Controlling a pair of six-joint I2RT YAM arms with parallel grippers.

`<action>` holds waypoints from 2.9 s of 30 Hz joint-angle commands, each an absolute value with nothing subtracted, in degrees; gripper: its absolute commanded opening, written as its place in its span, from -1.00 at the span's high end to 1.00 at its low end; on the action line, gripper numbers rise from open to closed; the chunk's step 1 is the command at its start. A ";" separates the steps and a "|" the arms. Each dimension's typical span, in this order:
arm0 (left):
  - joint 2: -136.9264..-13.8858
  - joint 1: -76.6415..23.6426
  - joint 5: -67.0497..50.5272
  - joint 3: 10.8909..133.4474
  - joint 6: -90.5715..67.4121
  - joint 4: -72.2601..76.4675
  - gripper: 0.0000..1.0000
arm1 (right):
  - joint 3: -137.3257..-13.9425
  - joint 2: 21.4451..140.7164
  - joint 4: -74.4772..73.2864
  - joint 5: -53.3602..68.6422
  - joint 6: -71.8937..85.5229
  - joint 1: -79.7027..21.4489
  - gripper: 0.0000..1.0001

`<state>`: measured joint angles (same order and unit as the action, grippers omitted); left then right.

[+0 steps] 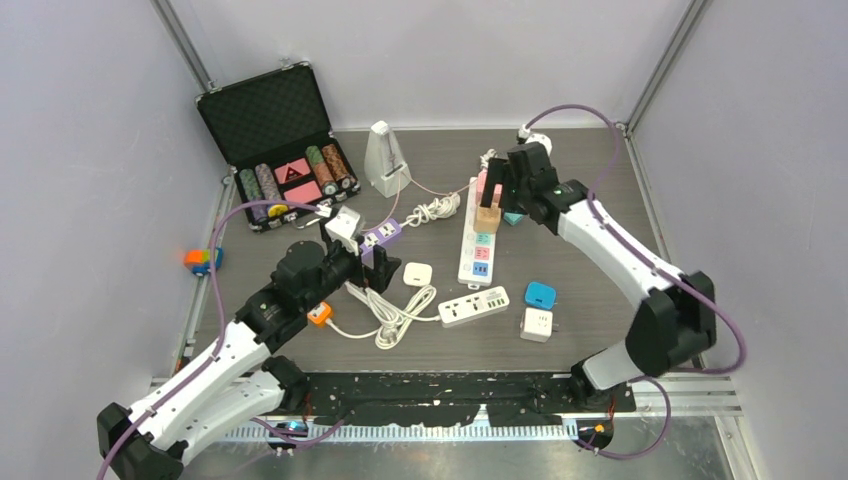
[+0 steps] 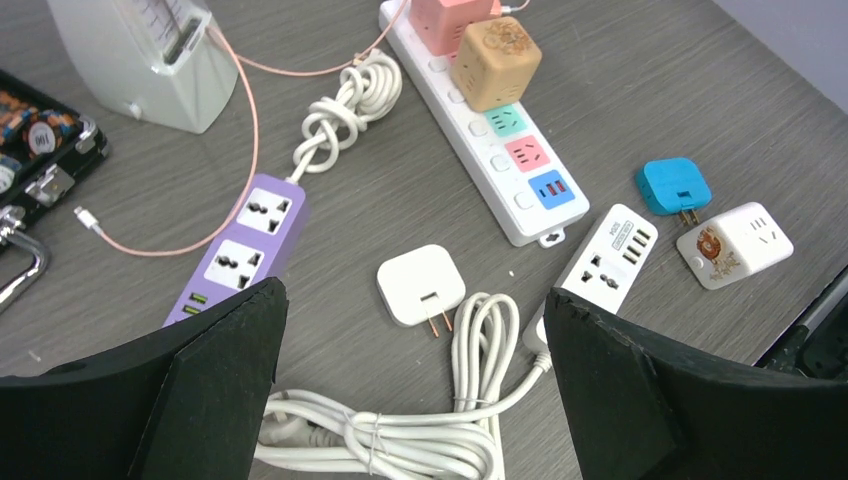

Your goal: Insert the plug

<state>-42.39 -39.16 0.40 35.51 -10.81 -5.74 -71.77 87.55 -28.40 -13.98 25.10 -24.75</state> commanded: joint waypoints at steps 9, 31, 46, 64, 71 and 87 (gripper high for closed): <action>-43.03 -39.29 3.38 38.15 -13.82 -8.70 -0.99 | -60.21 65.85 -42.81 -14.53 27.06 -24.50 -0.78; -36.59 -39.30 2.92 28.74 -19.96 -3.47 -0.99 | -36.17 54.57 -53.75 -12.46 40.33 -34.77 -0.58; -36.41 -39.29 -1.62 27.94 -20.46 -1.40 -0.99 | -38.74 58.49 -47.23 -18.43 42.32 -37.05 0.32; -45.49 -39.38 -24.81 29.10 -16.59 25.03 -0.95 | -53.15 42.56 -21.72 17.85 46.39 -37.06 0.41; -45.42 -41.32 -29.90 32.33 -9.61 27.78 -0.93 | -50.12 40.97 -6.42 28.64 58.10 -37.09 0.43; -46.68 -51.56 -23.99 37.60 6.84 25.19 -0.96 | -48.05 41.72 3.82 34.48 71.55 -38.29 0.46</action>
<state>-45.93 -50.06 -24.18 35.14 6.02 23.05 -47.42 42.02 -1.76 31.70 69.73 -37.93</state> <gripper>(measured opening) 0.987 0.656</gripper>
